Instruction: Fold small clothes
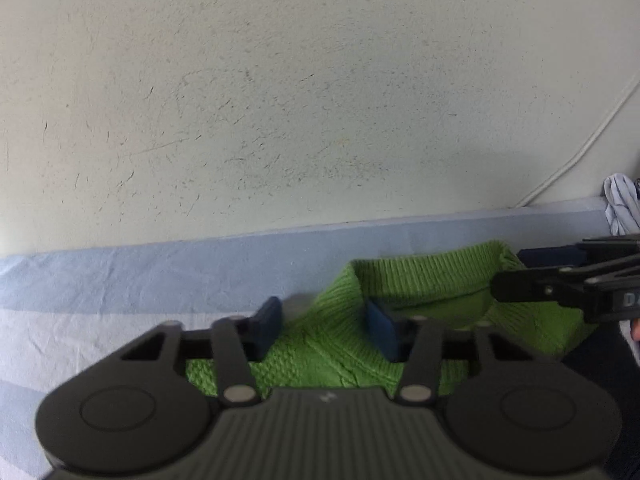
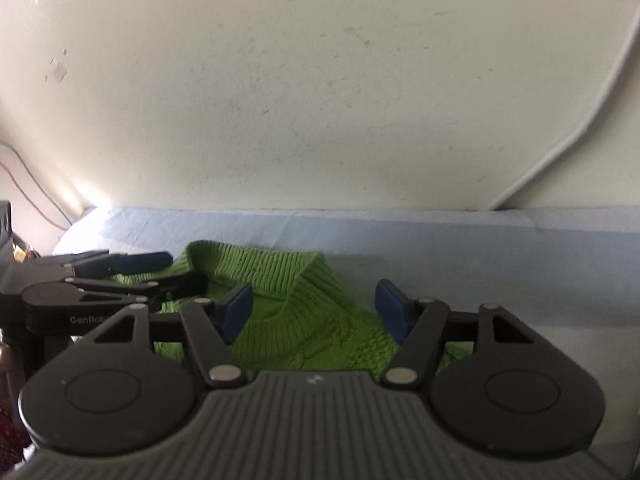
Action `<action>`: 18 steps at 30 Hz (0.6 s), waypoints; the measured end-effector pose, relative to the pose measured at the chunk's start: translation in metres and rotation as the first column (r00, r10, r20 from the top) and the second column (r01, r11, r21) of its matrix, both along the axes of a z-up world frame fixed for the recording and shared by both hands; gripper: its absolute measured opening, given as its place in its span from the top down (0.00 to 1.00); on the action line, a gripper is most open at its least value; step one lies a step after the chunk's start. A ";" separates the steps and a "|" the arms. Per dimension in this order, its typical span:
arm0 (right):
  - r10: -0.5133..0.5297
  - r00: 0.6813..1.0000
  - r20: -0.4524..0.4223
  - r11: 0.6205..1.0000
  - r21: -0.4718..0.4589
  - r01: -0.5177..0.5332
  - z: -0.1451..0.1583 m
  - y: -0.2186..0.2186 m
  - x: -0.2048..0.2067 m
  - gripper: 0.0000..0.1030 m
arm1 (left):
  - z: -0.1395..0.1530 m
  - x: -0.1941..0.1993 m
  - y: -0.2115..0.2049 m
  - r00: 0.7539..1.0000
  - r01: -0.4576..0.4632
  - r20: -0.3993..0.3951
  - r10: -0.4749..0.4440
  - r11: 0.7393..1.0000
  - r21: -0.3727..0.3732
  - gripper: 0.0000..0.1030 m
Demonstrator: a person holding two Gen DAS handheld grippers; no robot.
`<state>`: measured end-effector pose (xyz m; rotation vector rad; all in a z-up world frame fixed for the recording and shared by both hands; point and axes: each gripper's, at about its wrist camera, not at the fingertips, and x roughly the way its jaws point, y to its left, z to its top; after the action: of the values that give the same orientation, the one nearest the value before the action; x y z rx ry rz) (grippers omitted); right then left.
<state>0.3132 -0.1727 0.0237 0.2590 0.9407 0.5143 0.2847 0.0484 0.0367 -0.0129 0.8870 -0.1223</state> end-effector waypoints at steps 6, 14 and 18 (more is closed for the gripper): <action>0.008 0.995 0.102 1.000 -0.005 -0.008 0.033 -0.003 -0.037 0.84 | 0.041 -0.057 -0.001 0.996 0.022 0.089 -0.017 0.998 -0.056 0.86; 0.074 0.947 0.312 0.997 0.006 -0.080 0.122 -0.018 -0.187 0.85 | 0.099 -0.223 -0.005 0.955 0.119 0.287 -0.079 0.986 -0.121 0.86; 0.118 0.932 0.341 0.993 -0.012 -0.121 0.126 -0.021 -0.269 0.85 | 0.090 -0.294 -0.003 0.953 0.129 0.292 -0.077 0.978 -0.166 0.85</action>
<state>0.0440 -0.1939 0.1493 0.1149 0.6167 0.6531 -0.0098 0.0454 0.1264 -0.1181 0.5857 -0.2966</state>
